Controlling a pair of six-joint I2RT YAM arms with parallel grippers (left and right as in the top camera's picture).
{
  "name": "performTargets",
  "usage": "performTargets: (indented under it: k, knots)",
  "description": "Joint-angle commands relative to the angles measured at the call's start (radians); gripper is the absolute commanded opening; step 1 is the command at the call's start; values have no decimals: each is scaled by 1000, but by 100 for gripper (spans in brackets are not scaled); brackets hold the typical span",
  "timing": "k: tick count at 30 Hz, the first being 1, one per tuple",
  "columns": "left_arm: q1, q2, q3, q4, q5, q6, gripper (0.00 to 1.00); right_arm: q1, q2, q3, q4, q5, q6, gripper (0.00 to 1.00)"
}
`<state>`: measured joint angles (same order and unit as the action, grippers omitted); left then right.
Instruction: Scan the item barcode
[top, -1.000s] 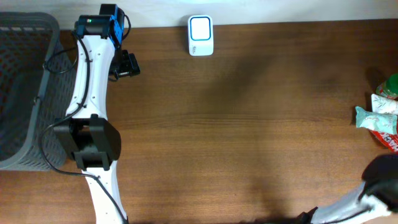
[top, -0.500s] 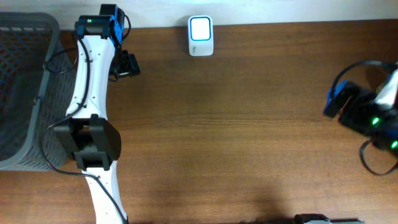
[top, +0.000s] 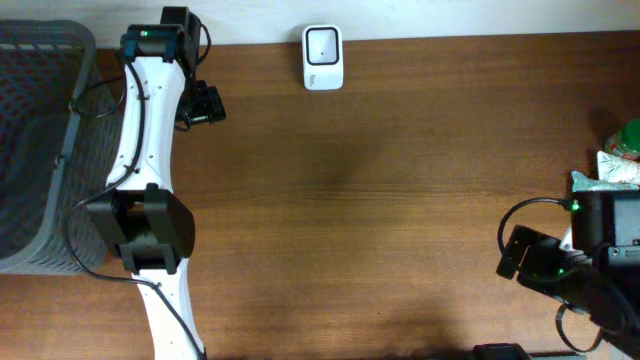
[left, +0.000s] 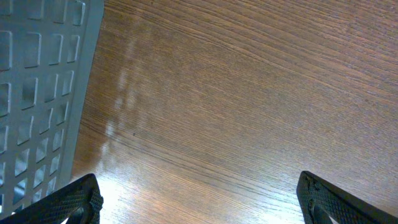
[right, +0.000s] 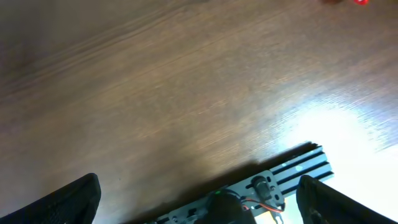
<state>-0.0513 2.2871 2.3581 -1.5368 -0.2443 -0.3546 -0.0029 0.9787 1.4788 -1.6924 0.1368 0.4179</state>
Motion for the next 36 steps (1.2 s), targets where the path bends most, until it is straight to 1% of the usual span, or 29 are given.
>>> performTargets:
  k: [1, 3, 5, 6, 8, 10, 12, 17, 20, 25, 27, 29, 32, 34, 36]
  knots:
    - [-5, -13, -2, -1, -14, 4, 99, 10, 23, -6, 25, 18, -2, 99]
    - [-5, -13, -2, -1, -14, 5, 99, 9, 22, -32, 125, -5, -4, 99]
    - [-5, -13, -2, -1, -14, 5, 99, 9, -36, -128, 272, -71, -124, 99]
    - [-5, -13, -2, -2, -14, 5, 99, 9, -96, -210, 359, -116, -196, 99]
    - [-5, -13, -2, -1, -14, 4, 99, 9, -232, -401, 550, -161, -250, 99]
    - [-5, -13, -2, -1, -14, 5, 99, 10, -364, -620, 766, -210, -251, 99]
    - [-5, -13, -2, -2, -14, 5, 99, 10, -544, -893, 1017, -249, -257, 99]
    - [-5, -13, -2, -1, -14, 4, 99, 10, -827, -1272, 1398, -321, -257, 99]
    - [-5, -13, -2, -1, -14, 5, 99, 10, -904, -1358, 1496, -320, -257, 99]
    - [-5, -13, -2, -1, -14, 4, 99, 10, -967, -1390, 1554, -290, -257, 99]
    - [-5, -13, -2, -2, -14, 4, 99, 10, -975, -1439, 1656, -287, -257, 99]
    - [-5, -13, -2, -1, -14, 4, 99, 10, -975, -1469, 1705, -286, -257, 99]
    - [-5, -13, -2, -2, -14, 4, 99, 10, -975, -1473, 1698, -250, -257, 99]
    - [-5, -13, -2, -2, -14, 4, 99, 10, -975, -1473, 1617, -203, -257, 99]
    - [-5, -13, -2, -1, -14, 5, 99, 9, -975, -1473, 1617, -203, -257, 99]
